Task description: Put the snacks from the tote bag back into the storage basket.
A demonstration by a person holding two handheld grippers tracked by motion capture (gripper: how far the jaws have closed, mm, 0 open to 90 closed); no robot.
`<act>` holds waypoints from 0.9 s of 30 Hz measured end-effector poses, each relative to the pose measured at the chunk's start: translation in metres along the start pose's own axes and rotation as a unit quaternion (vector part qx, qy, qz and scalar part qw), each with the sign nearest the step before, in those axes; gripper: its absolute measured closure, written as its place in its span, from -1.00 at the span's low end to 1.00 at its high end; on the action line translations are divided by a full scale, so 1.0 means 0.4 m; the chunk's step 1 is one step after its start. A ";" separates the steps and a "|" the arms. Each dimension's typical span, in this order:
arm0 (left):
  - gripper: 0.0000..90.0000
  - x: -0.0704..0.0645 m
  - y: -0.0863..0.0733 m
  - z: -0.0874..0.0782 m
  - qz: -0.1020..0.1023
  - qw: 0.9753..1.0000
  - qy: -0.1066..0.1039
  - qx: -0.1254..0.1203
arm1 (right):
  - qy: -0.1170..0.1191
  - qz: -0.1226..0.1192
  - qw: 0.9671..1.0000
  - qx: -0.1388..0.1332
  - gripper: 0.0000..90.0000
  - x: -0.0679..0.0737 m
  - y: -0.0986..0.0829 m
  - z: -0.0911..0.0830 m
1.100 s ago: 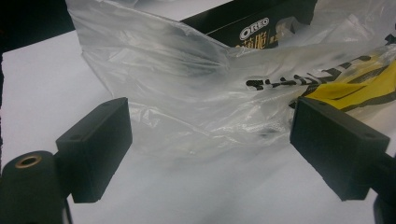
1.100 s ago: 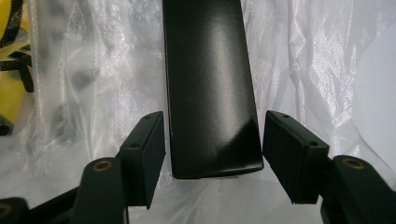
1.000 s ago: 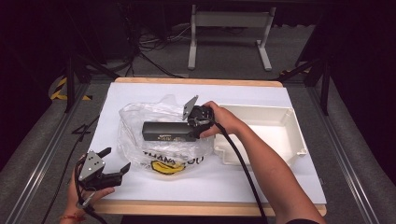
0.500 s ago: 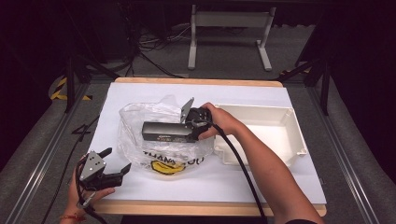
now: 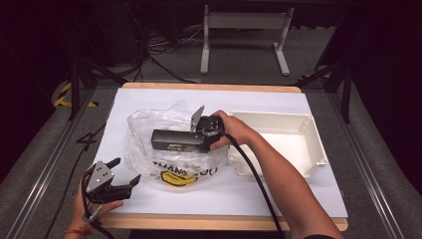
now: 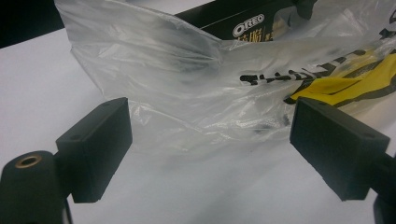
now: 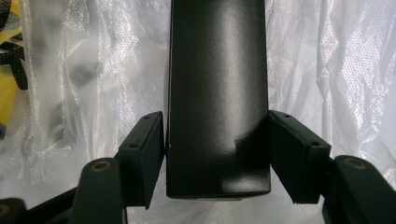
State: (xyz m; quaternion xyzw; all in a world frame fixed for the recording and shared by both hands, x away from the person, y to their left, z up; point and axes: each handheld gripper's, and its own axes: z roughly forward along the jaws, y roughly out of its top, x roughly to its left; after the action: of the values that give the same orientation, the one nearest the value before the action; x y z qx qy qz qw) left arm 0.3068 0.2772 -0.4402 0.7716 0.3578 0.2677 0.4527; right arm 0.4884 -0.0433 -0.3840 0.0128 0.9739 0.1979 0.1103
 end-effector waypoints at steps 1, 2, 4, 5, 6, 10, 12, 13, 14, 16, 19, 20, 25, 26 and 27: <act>-0.69 0.000 0.000 0.000 -0.002 1.000 -0.001 -0.002 | 0.001 0.000 1.000 0.000 -0.11 -0.001 0.000 -0.001; -0.69 0.000 0.000 0.000 -0.001 1.000 -0.001 -0.001 | 0.004 0.004 1.000 0.001 -0.11 -0.002 -0.001 -0.001; -0.69 -0.001 0.000 0.002 -0.001 1.000 -0.003 0.000 | 0.002 0.004 1.000 0.002 -0.12 -0.003 -0.001 0.003; -0.69 -0.002 0.000 0.003 -0.001 1.000 -0.002 0.001 | 0.001 0.003 1.000 0.004 -0.13 -0.004 0.000 0.004; -0.69 -0.003 0.000 0.004 0.000 1.000 -0.003 0.000 | 0.004 0.005 1.000 0.010 -0.14 -0.004 0.000 0.006; -0.69 -0.004 0.001 0.003 0.004 1.000 -0.004 0.003 | 0.012 0.004 1.000 0.019 -0.11 -0.008 -0.008 0.019; -0.69 -0.002 0.000 0.003 0.001 1.000 -0.004 0.001 | 0.016 0.006 1.000 0.005 -0.06 -0.010 -0.011 0.011; -0.69 -0.002 0.000 0.003 0.000 1.000 -0.003 0.001 | 0.016 0.002 1.000 0.000 -0.05 -0.011 -0.012 0.006; -0.69 -0.002 -0.001 0.003 -0.001 1.000 -0.003 0.000 | 0.017 0.002 1.000 -0.002 -0.05 -0.011 -0.013 0.001; -0.69 -0.002 -0.001 0.004 -0.001 1.000 -0.004 0.001 | 0.009 -0.005 1.000 -0.004 -0.04 -0.013 -0.015 -0.005; -0.69 -0.003 0.000 0.004 0.001 1.000 -0.005 0.003 | 0.007 -0.004 1.000 -0.007 -0.04 -0.011 -0.015 -0.010; -0.69 -0.003 0.000 0.004 0.000 1.000 -0.005 0.003 | 0.006 -0.003 1.000 -0.011 -0.04 -0.009 -0.015 -0.012; -0.69 -0.004 0.000 0.006 0.002 1.000 -0.007 0.005 | 0.008 -0.003 0.999 -0.034 -0.04 -0.007 -0.015 -0.025; -0.69 -0.004 0.000 0.006 0.002 1.000 -0.007 0.005 | 0.008 -0.003 0.999 -0.034 -0.04 -0.007 -0.015 -0.025; -0.69 -0.005 -0.001 0.006 0.002 1.000 -0.009 0.005 | 0.005 -0.003 0.999 -0.037 -0.04 -0.006 -0.015 -0.029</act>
State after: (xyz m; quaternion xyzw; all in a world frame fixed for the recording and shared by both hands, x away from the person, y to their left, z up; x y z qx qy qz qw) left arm 0.3075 0.2745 -0.4416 0.7769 0.3540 0.2600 0.4512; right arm 0.4883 -0.0535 -0.3756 0.0050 0.9664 0.2337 0.1064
